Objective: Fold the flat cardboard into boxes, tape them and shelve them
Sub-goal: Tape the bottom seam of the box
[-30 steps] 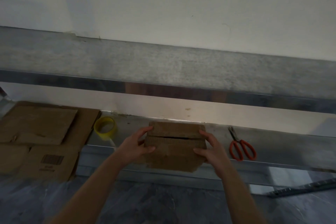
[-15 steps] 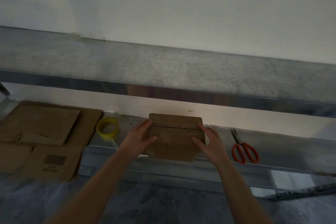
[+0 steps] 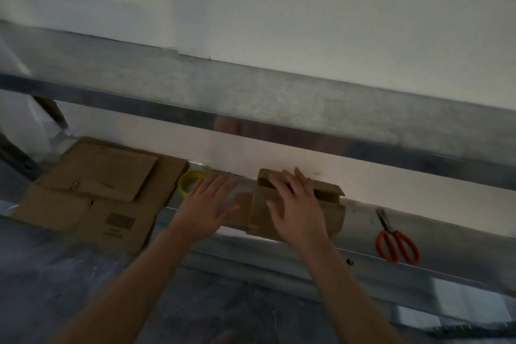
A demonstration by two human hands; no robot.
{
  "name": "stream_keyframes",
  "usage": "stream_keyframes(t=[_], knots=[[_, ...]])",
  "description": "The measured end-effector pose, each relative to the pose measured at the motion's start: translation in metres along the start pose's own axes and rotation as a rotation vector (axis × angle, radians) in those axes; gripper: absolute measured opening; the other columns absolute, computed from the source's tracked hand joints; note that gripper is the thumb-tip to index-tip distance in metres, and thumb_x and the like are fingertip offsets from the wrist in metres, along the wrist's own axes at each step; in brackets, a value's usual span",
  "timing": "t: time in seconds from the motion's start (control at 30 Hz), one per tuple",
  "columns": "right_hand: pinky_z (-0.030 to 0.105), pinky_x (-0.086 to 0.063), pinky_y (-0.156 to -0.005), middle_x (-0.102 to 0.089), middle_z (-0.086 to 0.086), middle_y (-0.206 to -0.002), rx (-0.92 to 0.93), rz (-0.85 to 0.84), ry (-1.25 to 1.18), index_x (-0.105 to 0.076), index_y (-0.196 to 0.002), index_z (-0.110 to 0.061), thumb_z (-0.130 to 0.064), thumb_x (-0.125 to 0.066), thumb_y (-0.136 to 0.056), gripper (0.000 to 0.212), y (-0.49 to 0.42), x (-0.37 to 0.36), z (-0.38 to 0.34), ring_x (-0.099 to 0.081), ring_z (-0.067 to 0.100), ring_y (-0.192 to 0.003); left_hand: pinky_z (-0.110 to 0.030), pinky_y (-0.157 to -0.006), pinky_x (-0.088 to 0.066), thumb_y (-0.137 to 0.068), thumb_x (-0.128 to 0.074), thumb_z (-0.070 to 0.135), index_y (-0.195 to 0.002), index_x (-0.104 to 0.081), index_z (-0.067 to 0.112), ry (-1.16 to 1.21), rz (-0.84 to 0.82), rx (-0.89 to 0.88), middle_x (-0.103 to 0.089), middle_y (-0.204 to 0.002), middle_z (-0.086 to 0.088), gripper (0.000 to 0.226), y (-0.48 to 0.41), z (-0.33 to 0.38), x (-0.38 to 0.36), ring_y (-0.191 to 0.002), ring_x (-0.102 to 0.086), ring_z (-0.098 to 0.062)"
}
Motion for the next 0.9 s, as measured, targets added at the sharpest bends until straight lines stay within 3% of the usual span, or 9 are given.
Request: stream_keyframes(t=[0.07, 0.2, 0.33, 0.53, 0.63, 0.73, 0.9], knots=[[0.048, -0.022, -0.120, -0.033, 0.002, -0.156, 0.095, -0.017, -0.011, -0.040, -0.146, -0.028, -0.046, -0.043, -0.097, 0.052, -0.004, -0.016, -0.038, -0.015, 0.026, -0.149, -0.043, -0.119, -0.014, -0.092, -0.012, 0.067, -0.149, -0.033, 0.027, -0.057, -0.026, -0.003, -0.033, -0.155, -0.002, 0.073, 0.018, -0.027, 0.000, -0.146, -0.023, -0.024], [0.043, -0.019, -0.115, -0.043, 0.007, -0.150, 0.235, -0.064, 0.035, -0.047, -0.142, -0.024, -0.038, -0.051, -0.094, 0.050, -0.016, -0.068, -0.106, -0.028, 0.030, -0.145, -0.054, -0.108, -0.035, -0.092, -0.027, 0.059, -0.140, -0.050, 0.019, -0.146, -0.075, 0.001, -0.053, -0.140, -0.010, 0.067, 0.036, -0.087, -0.008, -0.131, -0.047, -0.035], [0.039, -0.026, -0.116, -0.033, 0.004, -0.154, -0.016, -0.265, -0.091, -0.035, -0.148, -0.026, -0.035, -0.051, -0.096, 0.055, -0.034, -0.139, -0.118, -0.022, 0.026, -0.145, -0.045, -0.119, -0.018, -0.096, -0.043, 0.048, -0.150, -0.030, 0.024, -0.097, -0.173, 0.045, -0.034, -0.154, -0.006, 0.061, 0.034, -0.141, -0.037, -0.144, -0.026, -0.030], [0.031, -0.037, -0.104, -0.043, 0.000, -0.143, -0.327, -0.380, -0.045, -0.043, -0.140, -0.025, -0.043, -0.049, -0.095, 0.048, -0.043, -0.210, -0.105, -0.036, 0.022, -0.134, -0.042, -0.119, -0.007, -0.100, -0.030, 0.048, -0.155, -0.006, 0.026, -0.177, -0.368, -0.040, -0.006, -0.162, -0.001, 0.064, 0.024, -0.184, -0.080, -0.149, -0.001, -0.024], [0.032, -0.037, -0.103, -0.047, -0.003, -0.135, -0.395, -0.364, -0.008, -0.051, -0.130, -0.030, -0.044, -0.053, -0.093, 0.041, -0.049, -0.224, -0.106, -0.037, 0.020, -0.131, -0.042, -0.120, -0.007, -0.100, -0.034, 0.042, -0.154, -0.013, 0.023, -0.158, -0.371, -0.090, -0.009, -0.162, -0.002, 0.061, 0.014, -0.192, -0.083, -0.149, -0.002, -0.024], [0.036, -0.036, -0.101, -0.050, -0.003, -0.126, -0.422, -0.337, 0.023, -0.058, -0.119, -0.030, -0.042, -0.051, -0.092, 0.030, -0.055, -0.234, -0.110, -0.040, 0.021, -0.125, -0.038, -0.119, -0.010, -0.099, -0.038, 0.036, -0.148, -0.030, 0.021, -0.110, -0.276, -0.142, -0.026, -0.156, -0.003, 0.052, 0.000, -0.192, -0.081, -0.147, -0.013, -0.022], [0.034, -0.038, -0.097, -0.052, 0.000, -0.122, -0.490, -0.300, -0.020, -0.060, -0.114, -0.024, -0.034, -0.050, -0.095, 0.024, -0.059, -0.245, -0.108, -0.041, 0.022, -0.123, -0.035, -0.118, -0.011, -0.098, -0.043, 0.033, -0.142, -0.037, 0.020, -0.090, -0.271, -0.146, -0.035, -0.151, -0.002, 0.046, -0.021, -0.192, -0.089, -0.145, -0.020, -0.021]])
Point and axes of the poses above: each hand's wrist, its own y-axis away from the middle knuckle, its own x-axis out of the back of the hand, z = x × y, the point moved 6 cm from there along -y, towards the middle knuckle
